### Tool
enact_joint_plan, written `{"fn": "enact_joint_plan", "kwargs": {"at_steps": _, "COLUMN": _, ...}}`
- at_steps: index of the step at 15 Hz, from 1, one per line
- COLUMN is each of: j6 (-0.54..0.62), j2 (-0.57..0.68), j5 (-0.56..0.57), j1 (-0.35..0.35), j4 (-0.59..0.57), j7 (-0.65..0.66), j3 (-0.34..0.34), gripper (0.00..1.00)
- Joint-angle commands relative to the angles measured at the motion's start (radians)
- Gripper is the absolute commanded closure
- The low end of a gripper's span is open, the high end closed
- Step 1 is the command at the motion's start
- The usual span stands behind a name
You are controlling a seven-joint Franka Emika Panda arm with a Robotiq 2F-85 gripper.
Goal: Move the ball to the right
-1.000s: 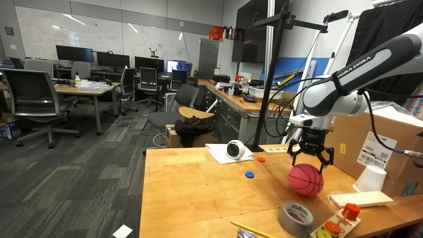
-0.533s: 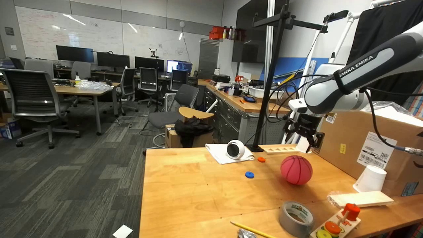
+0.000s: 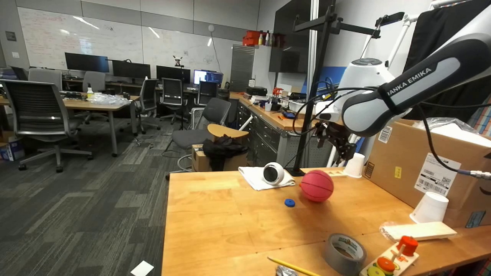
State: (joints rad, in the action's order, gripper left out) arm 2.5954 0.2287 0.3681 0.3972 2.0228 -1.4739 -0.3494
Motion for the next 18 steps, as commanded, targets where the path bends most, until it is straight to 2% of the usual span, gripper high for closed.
{"fn": "enact_joint_plan", "kwargs": {"at_steps": 1, "j6": -0.228, "j2": -0.037, "j5": 0.077, "j1": 0.159, "j4": -0.03, "j7": 0.249, "j3": -0.001, "gripper": 0.0}}
{"fn": "enact_joint_plan", "kwargs": {"at_steps": 2, "j6": -0.306, "j2": -0.038, "j5": 0.097, "j1": 0.031, "j4": -0.05, "j7": 0.302, "j3": 0.18, "gripper": 0.0}}
{"fn": "enact_joint_plan", "kwargs": {"at_steps": 4, "j6": -0.408, "j2": -0.012, "j5": 0.017, "j1": -0.003, "j4": -0.075, "j7": 0.317, "j3": 0.291, "gripper": 0.0}}
{"fn": "enact_joint_plan", "kwargs": {"at_steps": 7, "j6": -0.437, "j2": 0.022, "j5": -0.085, "j1": -0.074, "j4": -0.092, "j7": 0.315, "j3": 0.421, "gripper": 0.0}}
{"fn": "enact_joint_plan", "kwargs": {"at_steps": 11, "j6": -0.383, "j2": 0.061, "j5": -0.171, "j1": -0.151, "j4": -0.099, "j7": 0.312, "j3": 0.497, "gripper": 0.0}}
{"fn": "enact_joint_plan", "kwargs": {"at_steps": 18, "j6": -0.104, "j2": 0.169, "j5": -0.249, "j1": -0.254, "j4": -0.127, "j7": 0.333, "j3": 0.525, "gripper": 0.0}}
